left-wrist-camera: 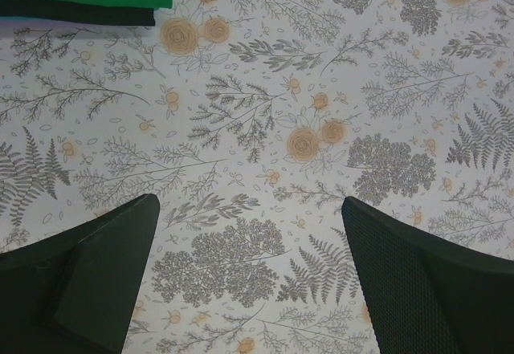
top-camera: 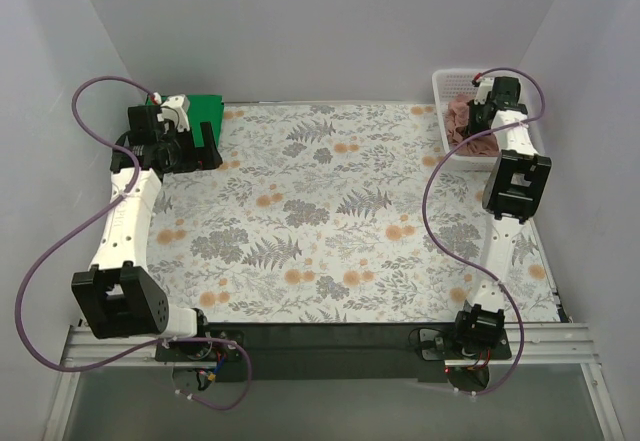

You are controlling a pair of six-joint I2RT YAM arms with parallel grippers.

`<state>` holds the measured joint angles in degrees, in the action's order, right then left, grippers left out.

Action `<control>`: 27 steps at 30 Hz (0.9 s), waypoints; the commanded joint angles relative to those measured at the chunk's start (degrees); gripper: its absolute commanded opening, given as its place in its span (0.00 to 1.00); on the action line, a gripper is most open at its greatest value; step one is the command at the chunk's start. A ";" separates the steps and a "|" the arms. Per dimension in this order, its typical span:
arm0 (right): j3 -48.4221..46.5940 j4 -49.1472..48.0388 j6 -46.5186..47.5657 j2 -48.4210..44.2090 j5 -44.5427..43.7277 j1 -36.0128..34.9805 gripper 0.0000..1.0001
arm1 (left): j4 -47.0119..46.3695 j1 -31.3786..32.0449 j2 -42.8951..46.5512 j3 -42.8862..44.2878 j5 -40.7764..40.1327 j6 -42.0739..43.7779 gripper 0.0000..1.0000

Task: Fold and stack the t-shirts
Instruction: Grab the tshirt from the pile

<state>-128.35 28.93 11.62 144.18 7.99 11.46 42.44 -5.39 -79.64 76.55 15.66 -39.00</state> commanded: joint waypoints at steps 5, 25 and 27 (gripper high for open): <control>-0.93 1.66 2.35 -3.63 0.88 0.31 0.01 | 3.00 0.11 -0.69 4.74 0.34 0.33 0.98; -3.22 -4.66 -4.93 -40.01 7.12 0.31 0.01 | 1.60 0.11 2.47 4.92 2.01 -1.34 0.98; -3.13 -5.89 -7.48 -43.35 10.11 0.31 0.01 | 1.60 0.11 2.91 4.74 1.83 -1.43 0.98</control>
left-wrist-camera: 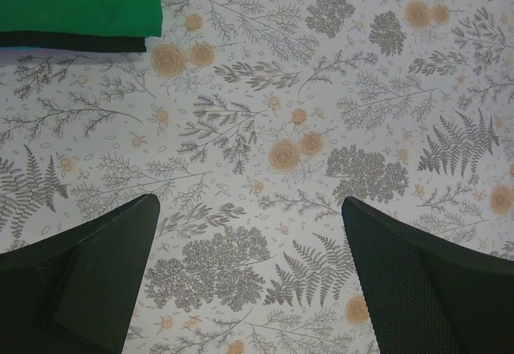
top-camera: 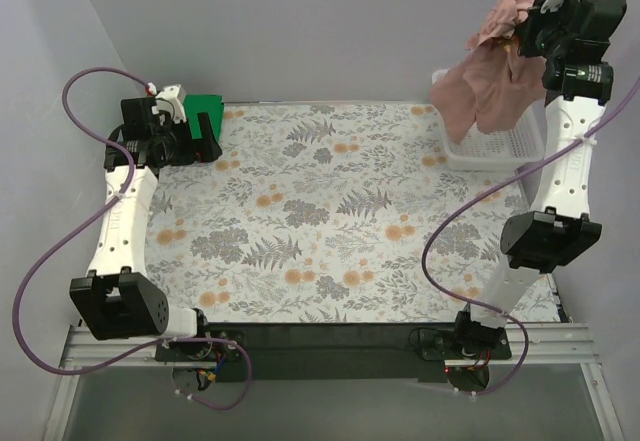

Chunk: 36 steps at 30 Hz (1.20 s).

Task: Fold and stack the t-shirts
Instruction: Grab the tshirt from the pile, then move the tshirt to the center of the board

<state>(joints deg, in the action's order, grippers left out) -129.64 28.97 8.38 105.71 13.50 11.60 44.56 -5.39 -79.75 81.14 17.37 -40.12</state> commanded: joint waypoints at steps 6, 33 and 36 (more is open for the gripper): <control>1.48 -11.73 -9.51 -12.44 16.99 -1.66 0.01 | -0.78 0.11 3.81 -0.02 0.39 -0.75 0.98; 59.77 -2.47 5.84 -39.54 13.59 -30.49 0.98 | 2.55 0.20 9.17 -7.04 20.50 7.22 0.98; 60.12 6.14 11.28 -37.00 9.37 -29.88 0.96 | 1.94 1.69 10.83 -11.35 25.52 12.50 0.98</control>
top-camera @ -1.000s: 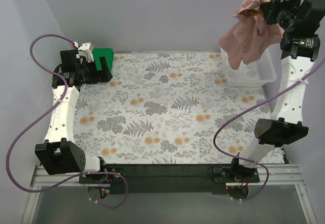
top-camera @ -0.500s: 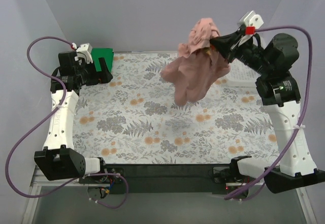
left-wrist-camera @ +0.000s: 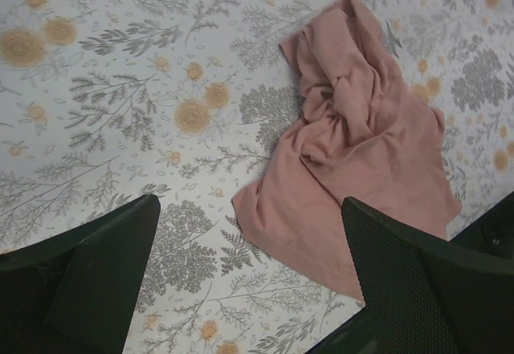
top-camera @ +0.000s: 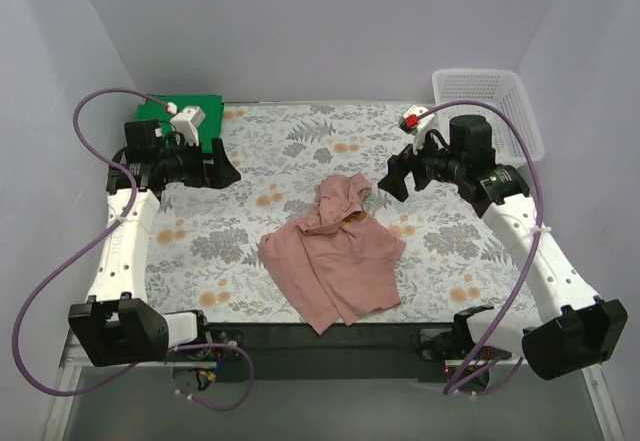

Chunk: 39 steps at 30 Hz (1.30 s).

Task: Fold and stack the t-shirts
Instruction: Move the tshirt to the center of the board, then flatten the tshirt out

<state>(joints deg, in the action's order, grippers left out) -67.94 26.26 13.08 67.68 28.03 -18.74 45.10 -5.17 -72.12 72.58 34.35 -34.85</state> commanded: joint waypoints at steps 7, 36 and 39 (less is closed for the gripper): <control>7.11 19.70 9.33 9.57 -4.48 3.89 0.91 | -0.45 14.55 3.75 -15.08 7.68 14.01 0.84; 15.65 15.05 10.12 12.12 -10.37 -29.14 0.64 | -9.60 22.68 -30.42 -16.69 -22.04 7.43 0.21; 13.98 13.03 9.86 15.28 -13.43 -34.67 0.69 | -7.76 18.63 -35.70 -11.78 -20.65 7.08 0.21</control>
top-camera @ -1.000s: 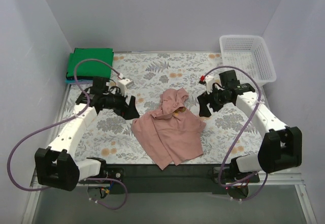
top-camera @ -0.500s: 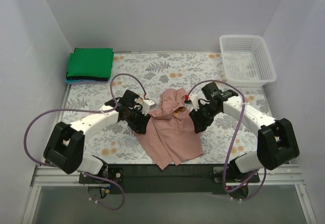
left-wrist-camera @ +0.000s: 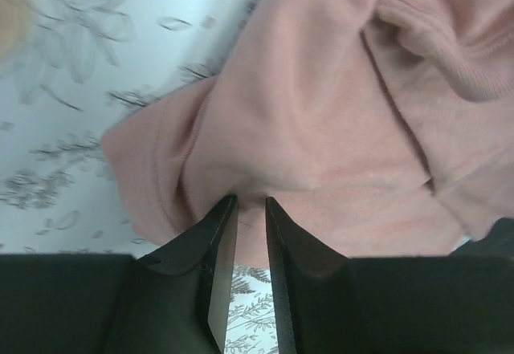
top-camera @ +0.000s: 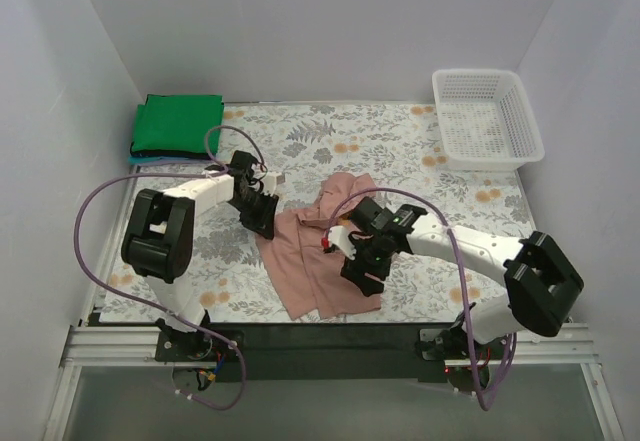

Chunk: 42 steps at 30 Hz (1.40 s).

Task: Fold and stack the t-shirts
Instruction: Flatten the tshirt out

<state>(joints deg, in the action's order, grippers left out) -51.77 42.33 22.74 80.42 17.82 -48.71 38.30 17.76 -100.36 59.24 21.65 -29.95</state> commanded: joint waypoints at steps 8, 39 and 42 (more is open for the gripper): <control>-16.41 -4.09 -2.96 13.43 -7.53 -16.49 0.77 | 2.74 -7.47 -13.11 7.11 -5.30 1.22 0.21; -16.78 -8.67 -5.69 16.53 -16.62 -19.16 0.01 | 2.56 -14.68 -18.12 10.80 -6.61 1.04 0.05; -18.45 -7.70 -4.38 10.21 -12.74 -10.99 0.01 | 4.05 -17.40 -20.40 15.54 -8.38 2.44 0.00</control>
<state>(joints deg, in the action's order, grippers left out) -67.75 33.32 17.10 98.10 1.91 -67.07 48.10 4.75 -114.93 72.88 33.47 -33.19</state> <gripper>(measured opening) 0.030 0.016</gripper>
